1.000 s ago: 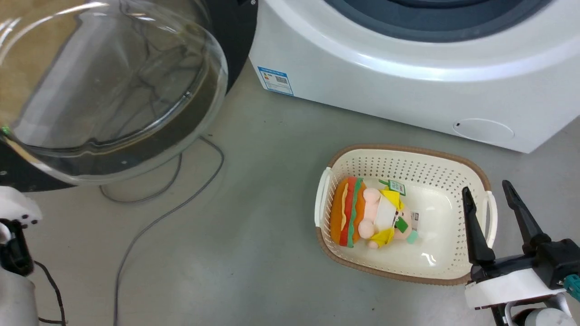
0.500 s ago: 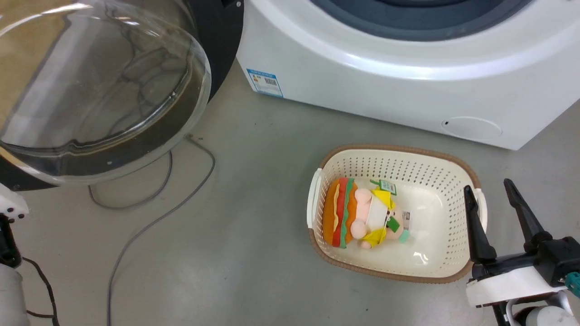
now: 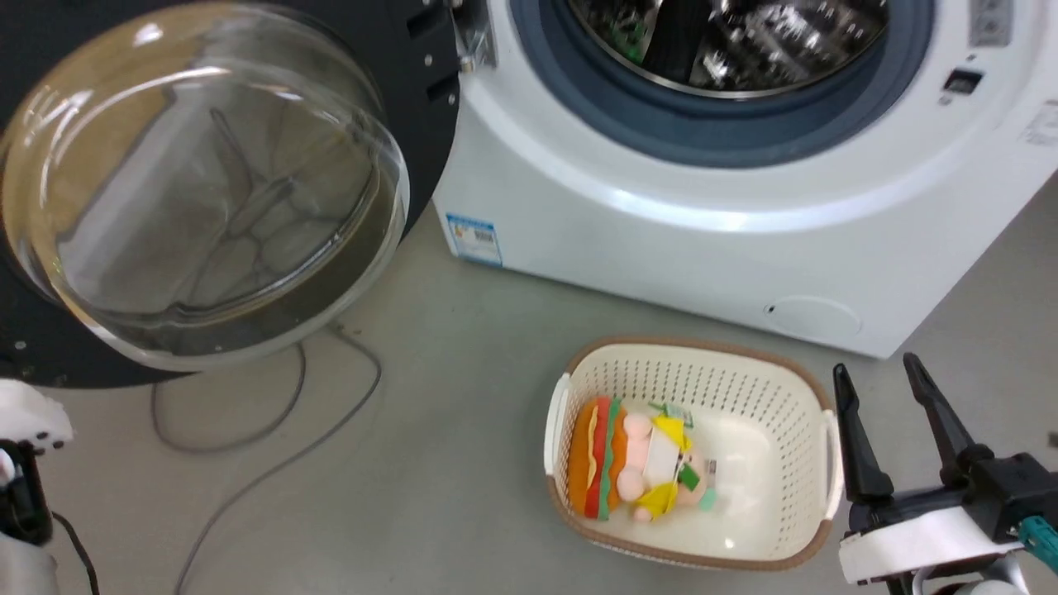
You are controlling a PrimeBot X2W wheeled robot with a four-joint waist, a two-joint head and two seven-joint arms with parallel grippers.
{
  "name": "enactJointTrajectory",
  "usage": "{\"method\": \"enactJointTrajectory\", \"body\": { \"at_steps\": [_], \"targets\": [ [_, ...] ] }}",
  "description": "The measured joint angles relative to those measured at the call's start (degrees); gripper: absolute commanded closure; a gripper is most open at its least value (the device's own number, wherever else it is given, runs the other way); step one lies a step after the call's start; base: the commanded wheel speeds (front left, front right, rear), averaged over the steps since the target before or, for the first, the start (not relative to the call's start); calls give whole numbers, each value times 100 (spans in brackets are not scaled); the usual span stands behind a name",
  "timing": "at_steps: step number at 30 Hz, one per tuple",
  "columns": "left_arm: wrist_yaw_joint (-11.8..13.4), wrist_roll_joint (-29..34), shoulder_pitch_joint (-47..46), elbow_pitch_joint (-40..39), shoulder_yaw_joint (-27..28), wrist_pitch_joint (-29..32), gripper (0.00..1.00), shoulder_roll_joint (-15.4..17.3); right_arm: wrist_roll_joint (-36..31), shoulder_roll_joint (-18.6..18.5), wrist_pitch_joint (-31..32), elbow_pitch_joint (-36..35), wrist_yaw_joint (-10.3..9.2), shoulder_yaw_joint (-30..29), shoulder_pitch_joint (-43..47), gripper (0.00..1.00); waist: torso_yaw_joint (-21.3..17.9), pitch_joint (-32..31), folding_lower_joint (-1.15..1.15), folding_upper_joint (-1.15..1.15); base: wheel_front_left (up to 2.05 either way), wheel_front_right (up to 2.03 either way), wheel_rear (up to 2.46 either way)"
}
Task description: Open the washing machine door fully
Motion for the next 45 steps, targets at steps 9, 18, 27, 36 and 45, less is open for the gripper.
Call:
{"method": "enactJointTrajectory", "body": {
  "at_steps": [9, 18, 27, 36, 45],
  "targets": [
    [-102, 401, 943, -1358, -242, 0, 100, -520, 304, 8, -1, -1, -1, 69, 344, 0, -159, -693, -1, 0, 0, 0, 0],
    [-502, 434, 1909, -2350, -822, 0, 100, -1061, 367, 13, 0, -121, 0, 30, 578, 0, -418, -1156, -2, 0, 0, 0, 0],
    [-654, 223, 2375, -2716, -1288, 0, 0, -1340, 388, 14, 0, -143, 0, 113, 712, 0, -724, -1341, -1, 0, 0, 0, 0],
    [-700, 142, 2582, -2630, -1619, 0, 0, -1441, 392, 15, 0, -170, 0, 85, 767, 0, -1081, -1401, -1, 0, 0, 0, 0],
    [-676, 394, 2688, -2481, -1727, 0, 0, -1563, 394, 14, 0, -142, -1, 123, 812, 0, -1445, -1370, 0, 0, 0, 0, 0]
  ]
}}
